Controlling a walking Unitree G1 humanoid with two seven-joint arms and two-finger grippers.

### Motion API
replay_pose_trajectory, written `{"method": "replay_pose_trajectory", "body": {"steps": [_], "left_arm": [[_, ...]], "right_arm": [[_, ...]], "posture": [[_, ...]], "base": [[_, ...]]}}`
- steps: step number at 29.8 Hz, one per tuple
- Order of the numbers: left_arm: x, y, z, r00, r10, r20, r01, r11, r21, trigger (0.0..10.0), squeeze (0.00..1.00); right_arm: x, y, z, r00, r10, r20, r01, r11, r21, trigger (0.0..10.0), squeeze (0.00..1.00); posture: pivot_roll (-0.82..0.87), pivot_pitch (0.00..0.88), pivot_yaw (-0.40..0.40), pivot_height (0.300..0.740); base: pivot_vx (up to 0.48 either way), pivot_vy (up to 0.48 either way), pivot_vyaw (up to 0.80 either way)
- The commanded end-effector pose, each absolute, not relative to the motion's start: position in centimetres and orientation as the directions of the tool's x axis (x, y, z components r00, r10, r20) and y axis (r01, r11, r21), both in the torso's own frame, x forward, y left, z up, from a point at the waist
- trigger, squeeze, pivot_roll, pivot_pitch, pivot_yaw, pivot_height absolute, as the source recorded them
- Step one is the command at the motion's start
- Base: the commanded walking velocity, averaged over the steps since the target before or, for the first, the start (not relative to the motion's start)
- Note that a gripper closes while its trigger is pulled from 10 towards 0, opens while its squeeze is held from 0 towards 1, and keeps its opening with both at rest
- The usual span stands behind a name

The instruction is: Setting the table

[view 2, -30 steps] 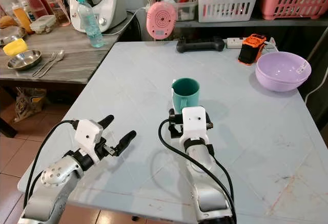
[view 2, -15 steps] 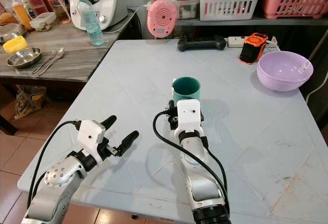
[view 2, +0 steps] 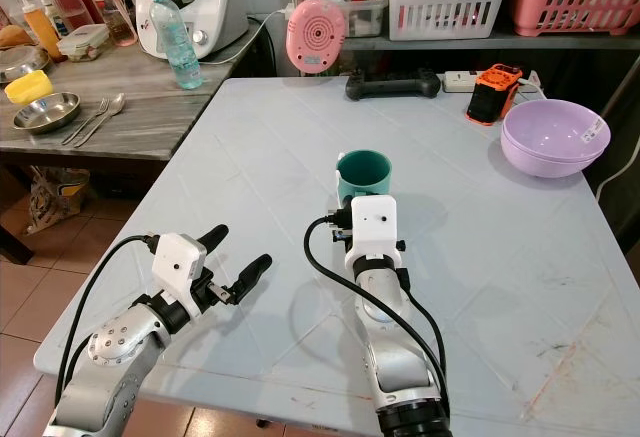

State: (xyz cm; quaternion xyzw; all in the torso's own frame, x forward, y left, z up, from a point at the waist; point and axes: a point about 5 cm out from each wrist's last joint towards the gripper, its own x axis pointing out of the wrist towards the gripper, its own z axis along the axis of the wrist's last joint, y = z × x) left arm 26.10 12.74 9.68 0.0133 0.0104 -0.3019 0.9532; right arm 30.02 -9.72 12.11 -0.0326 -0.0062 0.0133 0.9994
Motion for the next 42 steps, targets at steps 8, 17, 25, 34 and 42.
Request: {"method": "replay_pose_trajectory", "body": {"steps": [8,17,25,34,42], "left_arm": [[26.3,13.0,9.9,0.824,-0.565,-0.033,0.566,0.823,0.038,10.0,0.0],[26.3,12.8,9.9,0.823,-0.567,-0.029,0.568,0.822,0.038,10.0,0.0],[26.1,12.3,10.6,0.777,-0.629,0.019,0.629,0.777,-0.019,10.0,0.0],[25.7,11.0,11.0,0.692,-0.72,0.046,0.721,0.686,-0.097,10.0,0.0],[25.8,10.8,11.2,0.692,-0.72,0.052,0.721,0.687,-0.092,10.0,0.0]], "right_arm": [[30.0,-9.4,11.8,1.0,0.021,0.001,-0.021,0.999,-0.038,0.0,0.0],[30.1,-9.9,11.7,1.0,0.011,-0.006,-0.011,0.999,-0.033,0.0,0.0],[30.4,-11.7,11.8,1.0,-0.011,-0.001,0.011,0.999,-0.048,0.0,0.0],[30.7,-12.9,11.9,1.0,-0.022,0.002,0.022,0.997,-0.071,0.0,0.0],[30.9,-13.0,12.6,1.0,-0.003,0.023,0.005,0.997,-0.075,0.0,0.0]], "posture": [[-0.05,0.045,0.114,0.74],[-0.06,0.041,0.112,0.74],[-0.06,0.026,0.092,0.74],[-0.07,0.008,0.079,0.74],[-0.09,0.0,0.074,0.74]], "base": [[0.0,0.0,0.0],[0.0,0.0,0.0],[0.0,0.0,0.0],[0.0,0.0,0.0],[0.0,0.0,0.0]]}}
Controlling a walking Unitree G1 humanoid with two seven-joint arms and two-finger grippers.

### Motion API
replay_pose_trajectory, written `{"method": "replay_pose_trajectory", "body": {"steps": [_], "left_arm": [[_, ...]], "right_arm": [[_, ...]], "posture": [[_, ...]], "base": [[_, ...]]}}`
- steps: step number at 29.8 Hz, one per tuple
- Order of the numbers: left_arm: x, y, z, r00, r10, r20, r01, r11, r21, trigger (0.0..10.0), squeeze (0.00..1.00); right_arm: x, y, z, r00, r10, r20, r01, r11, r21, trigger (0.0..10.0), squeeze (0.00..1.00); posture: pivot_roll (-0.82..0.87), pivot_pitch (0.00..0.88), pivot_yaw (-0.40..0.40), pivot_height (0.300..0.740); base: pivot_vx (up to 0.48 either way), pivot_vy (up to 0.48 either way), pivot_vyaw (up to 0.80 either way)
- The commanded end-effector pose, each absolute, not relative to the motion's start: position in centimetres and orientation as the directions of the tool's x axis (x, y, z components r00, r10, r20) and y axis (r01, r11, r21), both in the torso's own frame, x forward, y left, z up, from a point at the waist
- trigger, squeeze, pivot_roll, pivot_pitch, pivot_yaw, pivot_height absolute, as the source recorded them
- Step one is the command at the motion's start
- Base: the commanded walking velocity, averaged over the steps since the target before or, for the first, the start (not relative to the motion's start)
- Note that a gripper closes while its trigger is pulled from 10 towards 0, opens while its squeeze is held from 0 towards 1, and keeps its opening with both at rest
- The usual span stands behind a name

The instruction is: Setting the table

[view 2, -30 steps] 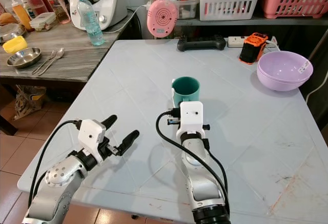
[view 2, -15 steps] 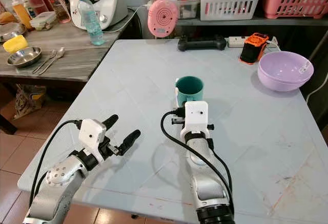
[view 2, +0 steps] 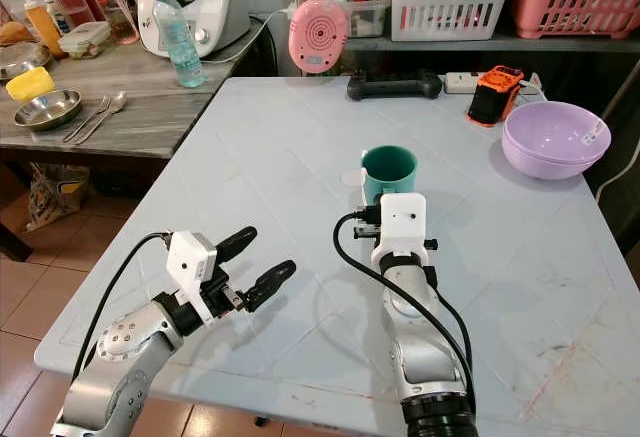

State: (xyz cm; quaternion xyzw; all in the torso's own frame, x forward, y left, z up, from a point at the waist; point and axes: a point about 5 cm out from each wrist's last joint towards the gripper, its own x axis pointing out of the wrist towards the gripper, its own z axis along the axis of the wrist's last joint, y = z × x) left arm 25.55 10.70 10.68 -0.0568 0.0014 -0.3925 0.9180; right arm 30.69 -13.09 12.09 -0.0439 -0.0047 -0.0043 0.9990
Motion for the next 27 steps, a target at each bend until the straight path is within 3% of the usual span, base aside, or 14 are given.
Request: {"method": "replay_pose_trajectory", "body": {"steps": [1,7,8,9,10,11,16,20,25,27], "left_arm": [[25.8,10.8,11.2,0.692,-0.72,0.052,0.721,0.687,-0.092,10.0,0.0],[26.4,10.8,11.2,0.697,-0.715,0.055,0.717,0.691,-0.093,10.0,0.0],[26.9,11.2,11.0,0.73,-0.683,0.03,0.683,0.727,-0.066,10.0,0.0],[27.0,11.3,10.9,0.738,-0.674,0.024,0.674,0.736,-0.059,10.0,0.0],[27.6,11.8,10.7,0.791,-0.611,0.008,0.611,0.791,-0.033,10.0,0.0],[28.0,12.1,10.6,0.819,-0.574,0.006,0.574,0.819,-0.022,10.0,0.0],[29.8,13.9,10.9,0.924,-0.383,0.011,0.383,0.924,0.021,10.0,0.0],[31.0,16.6,12.2,0.99,-0.127,0.064,0.122,0.99,0.072,10.0,0.0],[31.4,17.1,12.3,0.998,0.006,0.067,-0.008,0.999,0.034,10.0,0.0],[31.3,16.8,11.8,0.999,-0.001,0.049,0.0,1.0,0.024,10.0,0.0]], "right_arm": [[30.9,-13.0,12.6,1.0,-0.003,0.023,0.005,0.997,-0.075,0.0,0.0],[31.0,-13.6,13.3,0.999,0.009,0.048,-0.006,0.998,-0.063,0.0,0.0],[31.0,-13.7,13.5,0.998,0.014,0.056,-0.01,0.998,-0.058,1.0,0.0],[31.0,-13.7,13.6,0.998,0.015,0.058,-0.011,0.998,-0.057,1.0,0.0],[30.9,-13.8,13.9,0.997,0.013,0.074,-0.009,0.998,-0.058,6.4,0.0],[30.8,-13.9,14.3,0.996,0.011,0.09,-0.006,0.998,-0.059,10.0,0.0],[30.1,-15.1,16.3,0.985,-0.026,0.171,0.037,0.997,-0.063,10.0,0.0],[28.8,-16.5,17.4,0.975,-0.061,0.215,0.08,0.993,-0.083,10.0,0.0],[27.4,-17.6,17.0,0.977,-0.097,0.191,0.115,0.99,-0.085,10.0,0.0],[26.9,-17.8,16.6,0.98,-0.104,0.172,0.121,0.989,-0.086,10.0,0.0]], "posture": [[-0.09,0.0,0.074,0.74],[-0.1,0.0,0.068,0.74],[-0.1,0.0,0.067,0.74],[-0.1,0.0,0.067,0.74],[-0.1,0.0,0.065,0.74],[-0.1,0.0,0.065,0.74],[-0.1,0.0,0.059,0.74],[-0.11,0.0,0.062,0.74],[-0.11,0.0,0.062,0.74],[-0.12,0.0,0.063,0.74]], "base": [[0.0,0.0,0.0],[0.0,0.0,0.0],[0.0,0.0,0.0],[0.0,0.0,0.0],[0.0,0.0,0.0],[0.0,0.0,0.0],[0.0,0.0,0.0],[0.0,0.0,0.0],[0.0,0.0,0.0],[0.0,0.0,0.0]]}}
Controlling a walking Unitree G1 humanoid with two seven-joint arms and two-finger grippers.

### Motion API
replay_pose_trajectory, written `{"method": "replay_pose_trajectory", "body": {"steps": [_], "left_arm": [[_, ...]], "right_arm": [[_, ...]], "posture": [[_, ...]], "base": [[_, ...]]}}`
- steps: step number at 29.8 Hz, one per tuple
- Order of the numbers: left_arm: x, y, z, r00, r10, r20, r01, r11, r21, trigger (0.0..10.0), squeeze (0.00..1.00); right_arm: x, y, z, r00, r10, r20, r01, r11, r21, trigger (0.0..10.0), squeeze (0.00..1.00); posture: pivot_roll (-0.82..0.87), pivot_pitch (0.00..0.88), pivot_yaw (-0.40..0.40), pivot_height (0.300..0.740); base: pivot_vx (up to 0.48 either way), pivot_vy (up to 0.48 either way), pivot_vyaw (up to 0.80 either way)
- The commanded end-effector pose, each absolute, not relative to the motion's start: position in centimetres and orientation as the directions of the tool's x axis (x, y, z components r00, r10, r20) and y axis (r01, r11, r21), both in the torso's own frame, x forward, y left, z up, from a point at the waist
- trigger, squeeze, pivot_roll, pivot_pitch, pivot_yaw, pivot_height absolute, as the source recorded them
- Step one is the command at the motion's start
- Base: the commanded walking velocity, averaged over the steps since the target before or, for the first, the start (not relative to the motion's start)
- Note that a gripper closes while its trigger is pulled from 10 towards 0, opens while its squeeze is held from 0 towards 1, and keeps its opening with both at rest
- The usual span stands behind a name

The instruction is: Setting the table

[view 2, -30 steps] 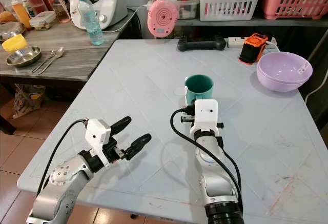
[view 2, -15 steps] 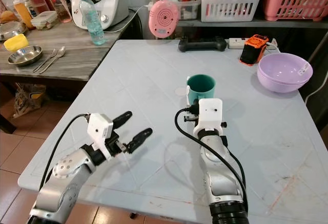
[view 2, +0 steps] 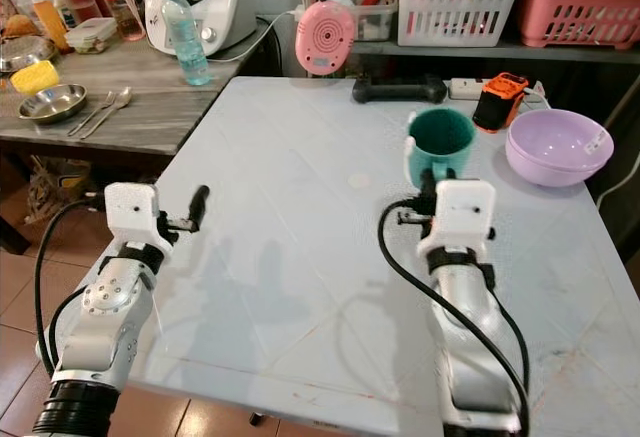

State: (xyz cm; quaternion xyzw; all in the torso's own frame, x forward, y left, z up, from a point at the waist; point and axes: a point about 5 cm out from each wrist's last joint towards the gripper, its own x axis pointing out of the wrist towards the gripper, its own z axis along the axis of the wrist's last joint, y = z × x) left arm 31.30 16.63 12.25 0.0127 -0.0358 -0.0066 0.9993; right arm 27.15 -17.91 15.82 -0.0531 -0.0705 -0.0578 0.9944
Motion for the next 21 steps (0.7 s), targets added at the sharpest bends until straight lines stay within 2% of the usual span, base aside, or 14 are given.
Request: {"method": "replay_pose_trajectory", "body": {"steps": [1,6,14,21], "left_arm": [[31.25,16.64,11.63,0.999,-0.009,0.042,0.008,1.0,0.02,10.0,0.0],[31.16,16.05,10.97,0.999,-0.034,0.021,0.033,0.999,0.025,10.0,0.0],[31.46,15.77,11.07,1.0,-0.022,0.022,0.021,1.0,0.02,10.0,0.0],[31.4,15.69,10.98,0.999,-0.027,0.022,0.027,0.999,0.028,10.0,0.0]], "right_arm": [[26.77,-17.79,16.44,0.981,-0.106,0.164,0.121,0.989,-0.088,10.0,0.0],[26.49,-17.7,16.04,0.986,-0.101,0.133,0.113,0.99,-0.088,10.0,0.0],[26.67,-17.55,15.99,0.988,-0.099,0.118,0.11,0.99,-0.087,10.0,0.0],[26.63,-17.32,15.87,0.989,-0.094,0.112,0.104,0.99,-0.09,10.0,0.0]], "posture": [[-0.12,0.0,0.063,0.74],[-0.13,0.0,0.062,0.74],[-0.13,0.0,0.061,0.74],[-0.13,0.0,0.064,0.74]], "base": [[0.0,0.0,0.0],[0.0,0.0,0.0],[0.0,0.0,-0.65],[0.0,0.0,0.0]]}}
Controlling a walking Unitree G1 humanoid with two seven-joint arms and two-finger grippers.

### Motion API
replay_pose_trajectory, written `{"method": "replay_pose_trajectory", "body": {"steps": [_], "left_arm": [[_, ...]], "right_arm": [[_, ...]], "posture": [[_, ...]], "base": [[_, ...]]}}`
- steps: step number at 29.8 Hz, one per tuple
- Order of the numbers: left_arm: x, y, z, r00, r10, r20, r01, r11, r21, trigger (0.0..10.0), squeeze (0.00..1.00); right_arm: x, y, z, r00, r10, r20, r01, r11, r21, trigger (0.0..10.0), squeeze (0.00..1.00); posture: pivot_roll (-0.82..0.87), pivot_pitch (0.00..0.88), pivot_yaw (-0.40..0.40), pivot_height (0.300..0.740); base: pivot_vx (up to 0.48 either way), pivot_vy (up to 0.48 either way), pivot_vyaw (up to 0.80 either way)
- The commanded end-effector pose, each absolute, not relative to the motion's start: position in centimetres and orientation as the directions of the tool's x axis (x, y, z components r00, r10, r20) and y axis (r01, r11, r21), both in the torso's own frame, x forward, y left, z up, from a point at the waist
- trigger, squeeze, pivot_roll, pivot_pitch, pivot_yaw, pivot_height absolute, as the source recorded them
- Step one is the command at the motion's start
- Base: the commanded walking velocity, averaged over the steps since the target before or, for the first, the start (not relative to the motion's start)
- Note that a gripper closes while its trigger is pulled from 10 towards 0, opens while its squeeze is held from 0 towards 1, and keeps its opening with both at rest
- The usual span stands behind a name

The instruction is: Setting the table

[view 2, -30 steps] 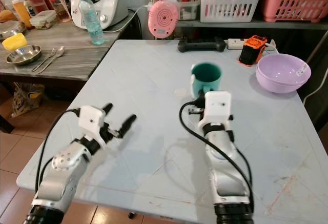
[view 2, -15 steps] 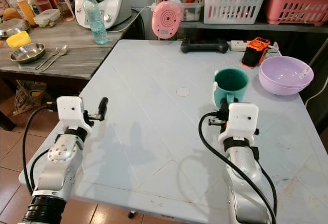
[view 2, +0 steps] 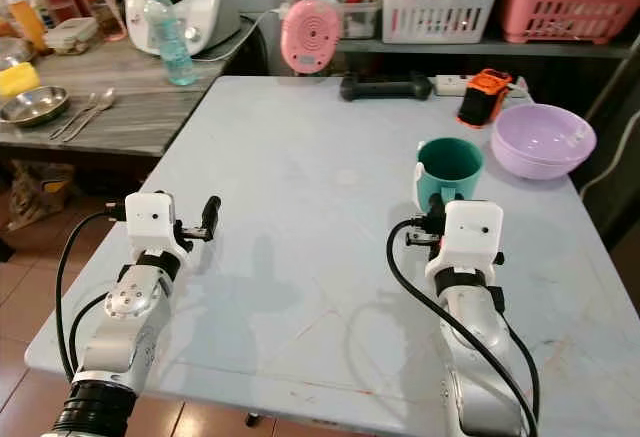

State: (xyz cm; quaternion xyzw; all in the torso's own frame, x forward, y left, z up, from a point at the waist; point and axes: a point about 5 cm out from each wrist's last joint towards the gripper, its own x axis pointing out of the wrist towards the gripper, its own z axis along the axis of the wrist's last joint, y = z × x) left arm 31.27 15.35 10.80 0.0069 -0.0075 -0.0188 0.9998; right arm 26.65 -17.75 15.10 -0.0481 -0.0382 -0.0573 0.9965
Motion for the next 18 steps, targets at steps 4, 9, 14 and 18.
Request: {"method": "replay_pose_trajectory", "body": {"steps": [4,9,14,18], "left_arm": [[31.43,15.6,10.96,0.999,-0.037,0.019,0.037,0.999,0.029,10.0,0.0],[31.5,15.61,10.97,0.999,-0.046,0.021,0.045,0.998,0.04,10.0,0.0],[31.49,15.65,10.86,0.999,-0.053,0.013,0.052,0.998,0.042,10.0,0.0],[31.51,15.62,10.87,0.998,-0.055,0.014,0.054,0.998,0.041,10.0,0.0]], "right_arm": [[26.59,-17.31,15.81,0.989,-0.097,0.109,0.107,0.99,-0.09,10.0,0.0],[26.56,-17.37,15.79,0.989,-0.102,0.11,0.112,0.99,-0.087,10.0,0.0],[26.68,-17.27,15.91,0.988,-0.103,0.114,0.113,0.99,-0.082,10.0,0.0],[26.73,-17.25,15.89,0.988,-0.103,0.114,0.113,0.99,-0.082,10.0,0.0]], "posture": [[-0.13,0.0,0.065,0.74],[-0.13,0.0,0.068,0.74],[-0.13,0.0,0.067,0.74],[-0.12,0.0,0.068,0.74]], "base": [[0.0,0.072,0.0],[0.0,0.33,0.0],[0.0,0.349,0.0],[0.0,0.368,0.0]]}}
